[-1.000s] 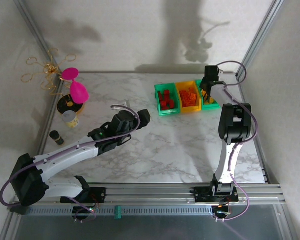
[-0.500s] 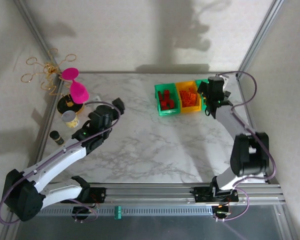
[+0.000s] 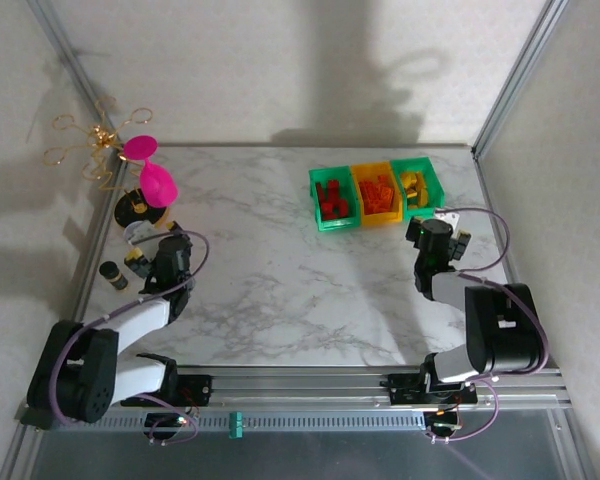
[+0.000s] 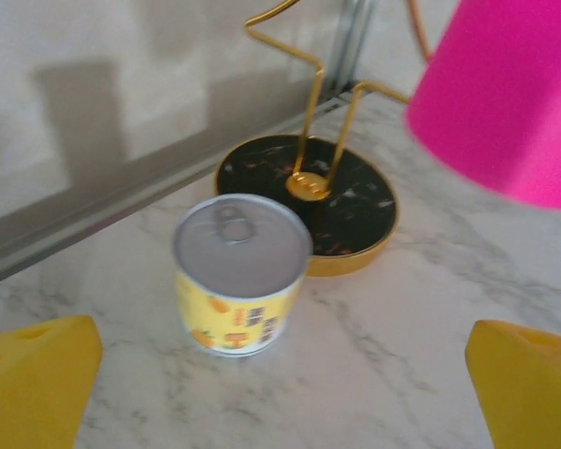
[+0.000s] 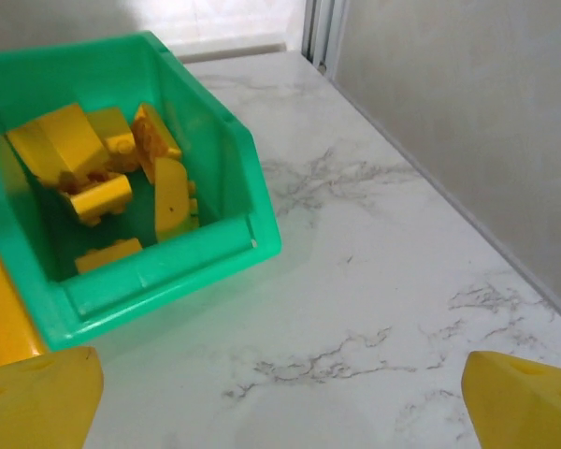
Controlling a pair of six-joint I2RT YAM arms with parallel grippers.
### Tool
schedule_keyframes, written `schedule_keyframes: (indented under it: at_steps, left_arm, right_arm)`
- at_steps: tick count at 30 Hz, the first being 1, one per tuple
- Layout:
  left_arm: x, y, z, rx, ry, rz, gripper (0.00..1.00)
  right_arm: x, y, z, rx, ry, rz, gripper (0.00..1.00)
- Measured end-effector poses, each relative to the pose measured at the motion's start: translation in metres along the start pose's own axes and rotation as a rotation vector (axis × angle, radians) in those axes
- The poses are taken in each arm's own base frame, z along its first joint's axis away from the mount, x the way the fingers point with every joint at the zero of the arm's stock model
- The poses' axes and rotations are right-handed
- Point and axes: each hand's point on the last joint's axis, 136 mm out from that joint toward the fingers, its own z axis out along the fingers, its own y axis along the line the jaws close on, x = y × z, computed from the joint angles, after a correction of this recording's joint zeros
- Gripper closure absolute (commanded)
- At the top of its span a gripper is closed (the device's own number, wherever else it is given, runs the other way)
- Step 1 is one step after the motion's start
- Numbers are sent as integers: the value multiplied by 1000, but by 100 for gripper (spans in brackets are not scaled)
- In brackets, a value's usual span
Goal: Sort the legos into containers by color
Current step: Reset both arms
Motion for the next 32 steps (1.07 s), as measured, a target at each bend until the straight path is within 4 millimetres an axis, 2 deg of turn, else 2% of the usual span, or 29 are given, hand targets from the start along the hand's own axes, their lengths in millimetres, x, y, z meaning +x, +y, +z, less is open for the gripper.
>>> schedule_keyframes:
  at_steps: [2,4,8,13,17,32]
  left_arm:
    - [9,2,3,25,-9,15,0]
    - [16,-1,4,59,-12,37,0]
    - [12,-13,3,149,-67,28,1]
    - [19,-33,5,259,-69,75,1]
    - [24,-42,6,315,-62,91,1]
    - [19,-49,4,355,-79,81,1]
  right_arm:
    - [-2,2,5,-34,-24,13,1]
    - [-2,10,-2,-103,-80,24,1]
    - [23,16,-19,-200,-99,0,1]
    - [22,28,-29,-307,-155,-7,1]
    - [15,26,-29,-331,-181,5,1]
    - [9,31,-32,-364,-206,8,1]
